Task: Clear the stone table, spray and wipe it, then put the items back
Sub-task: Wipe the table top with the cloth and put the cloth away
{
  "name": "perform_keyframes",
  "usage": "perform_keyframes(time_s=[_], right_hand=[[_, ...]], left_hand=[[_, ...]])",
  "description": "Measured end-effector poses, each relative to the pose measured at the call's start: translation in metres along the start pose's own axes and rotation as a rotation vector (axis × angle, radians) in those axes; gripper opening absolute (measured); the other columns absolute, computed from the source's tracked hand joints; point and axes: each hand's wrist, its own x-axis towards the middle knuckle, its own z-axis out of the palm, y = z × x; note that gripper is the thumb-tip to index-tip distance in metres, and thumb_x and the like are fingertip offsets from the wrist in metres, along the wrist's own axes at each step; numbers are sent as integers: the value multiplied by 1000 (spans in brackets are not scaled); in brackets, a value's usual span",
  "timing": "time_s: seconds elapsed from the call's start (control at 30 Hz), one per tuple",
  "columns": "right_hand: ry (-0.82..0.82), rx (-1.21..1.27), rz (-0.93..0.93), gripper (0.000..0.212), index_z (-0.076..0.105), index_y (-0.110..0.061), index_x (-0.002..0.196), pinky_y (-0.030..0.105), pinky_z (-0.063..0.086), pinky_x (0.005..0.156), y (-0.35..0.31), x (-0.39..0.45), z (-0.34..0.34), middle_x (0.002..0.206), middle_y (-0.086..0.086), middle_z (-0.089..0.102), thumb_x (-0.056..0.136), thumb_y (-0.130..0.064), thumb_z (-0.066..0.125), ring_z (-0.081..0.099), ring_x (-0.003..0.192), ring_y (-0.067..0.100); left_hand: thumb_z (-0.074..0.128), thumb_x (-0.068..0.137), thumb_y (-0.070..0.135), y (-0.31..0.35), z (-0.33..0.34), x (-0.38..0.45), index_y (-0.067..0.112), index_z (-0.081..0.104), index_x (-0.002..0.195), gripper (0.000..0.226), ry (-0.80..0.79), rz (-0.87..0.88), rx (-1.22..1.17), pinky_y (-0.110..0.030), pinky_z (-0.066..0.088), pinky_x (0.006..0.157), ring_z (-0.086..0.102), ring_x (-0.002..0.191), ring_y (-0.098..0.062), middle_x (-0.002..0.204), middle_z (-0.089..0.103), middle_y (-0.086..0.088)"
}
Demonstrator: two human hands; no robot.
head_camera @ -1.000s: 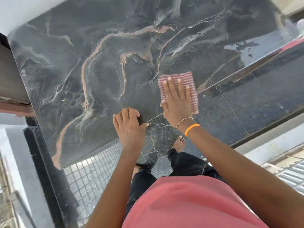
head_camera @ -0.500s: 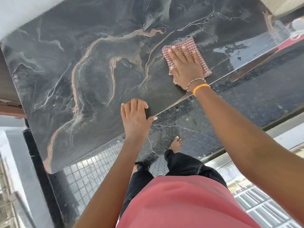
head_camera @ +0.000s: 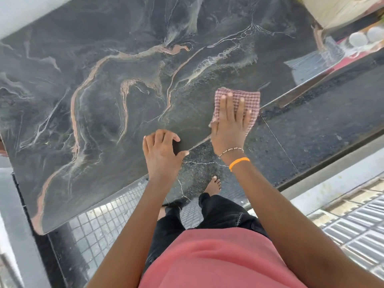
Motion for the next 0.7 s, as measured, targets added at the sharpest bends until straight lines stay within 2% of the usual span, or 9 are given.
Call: perform_keyframes(time_s=[0.13, 0.27, 0.37, 0.57, 0.7], right_hand=[[-169, -144, -481, 59, 5, -19, 149, 45, -6, 117, -24, 0, 8, 159, -1, 3, 96, -30, 29, -1, 146, 29], [-193, -194, -585, 57, 6, -25, 149, 44, -1, 118, -13, 37, -5, 159, -8, 3, 97, -32, 28, 3, 147, 20], [-158, -199, -491, 57, 6, -26, 149, 44, -2, 117, 8, 70, -20, 159, -9, 5, 97, -32, 28, 3, 147, 20], [-54, -123, -96, 56, 6, -26, 149, 44, 0, 119, 103, 133, -64, 159, -9, 4, 97, -30, 27, 1, 147, 21], [18, -15, 150, 58, 10, -24, 149, 47, 0, 118, 152, 140, -83, 159, -6, 7, 95, -26, 31, 3, 147, 25]], left_hand=[[82, 60, 27, 9, 2, 2, 17, 59, 98, 46, 9, 26, 9, -43, 30, 104, 43, 103, -27, 103, 56, -2], [82, 62, 27, 30, 8, 14, 16, 61, 101, 46, 8, 111, 27, -40, 29, 101, 45, 102, -30, 105, 58, -4], [80, 63, 26, 51, 14, 29, 17, 61, 102, 44, -25, 190, 27, -41, 28, 101, 45, 101, -29, 105, 57, -4], [79, 66, 28, 82, 23, 52, 16, 59, 94, 36, -73, 284, 1, -45, 26, 107, 43, 104, -25, 104, 55, 0], [78, 67, 30, 91, 30, 61, 15, 57, 88, 33, -96, 317, -40, -46, 26, 108, 42, 105, -23, 102, 55, 0]])
